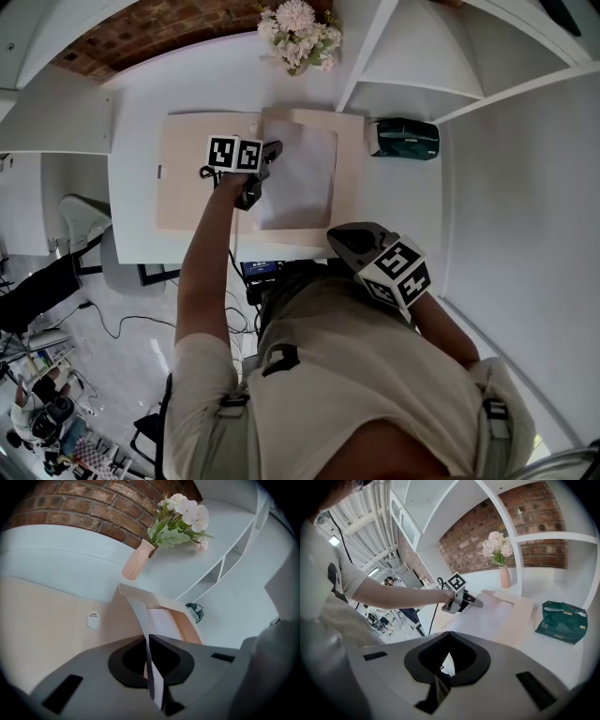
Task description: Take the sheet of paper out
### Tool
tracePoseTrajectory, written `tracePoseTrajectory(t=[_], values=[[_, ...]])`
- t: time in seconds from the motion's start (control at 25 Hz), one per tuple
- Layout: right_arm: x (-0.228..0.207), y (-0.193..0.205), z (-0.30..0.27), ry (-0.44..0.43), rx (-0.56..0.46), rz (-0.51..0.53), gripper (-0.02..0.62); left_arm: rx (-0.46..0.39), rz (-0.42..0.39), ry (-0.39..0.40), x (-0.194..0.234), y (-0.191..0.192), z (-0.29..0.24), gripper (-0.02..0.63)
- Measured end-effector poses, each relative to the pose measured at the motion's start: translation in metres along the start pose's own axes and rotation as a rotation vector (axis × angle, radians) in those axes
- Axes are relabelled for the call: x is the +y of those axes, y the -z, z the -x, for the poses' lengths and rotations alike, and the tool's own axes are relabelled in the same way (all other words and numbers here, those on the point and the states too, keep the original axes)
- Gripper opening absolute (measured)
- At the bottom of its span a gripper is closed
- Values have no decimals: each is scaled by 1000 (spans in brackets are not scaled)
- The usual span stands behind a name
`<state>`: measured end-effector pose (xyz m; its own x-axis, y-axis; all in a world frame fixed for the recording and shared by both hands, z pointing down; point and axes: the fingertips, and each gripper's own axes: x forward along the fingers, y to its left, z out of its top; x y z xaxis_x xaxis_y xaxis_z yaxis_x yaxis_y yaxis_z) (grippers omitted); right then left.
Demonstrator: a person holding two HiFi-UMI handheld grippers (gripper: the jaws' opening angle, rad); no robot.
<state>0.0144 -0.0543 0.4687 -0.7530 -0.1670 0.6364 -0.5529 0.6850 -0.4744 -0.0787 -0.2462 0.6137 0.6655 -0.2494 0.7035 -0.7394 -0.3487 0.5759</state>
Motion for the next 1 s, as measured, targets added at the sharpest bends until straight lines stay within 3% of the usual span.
tracePoseTrajectory(t=[1.0], values=[[16,0,-3,23,35,45,18,-50,-18,-63,27,-2,29,15]])
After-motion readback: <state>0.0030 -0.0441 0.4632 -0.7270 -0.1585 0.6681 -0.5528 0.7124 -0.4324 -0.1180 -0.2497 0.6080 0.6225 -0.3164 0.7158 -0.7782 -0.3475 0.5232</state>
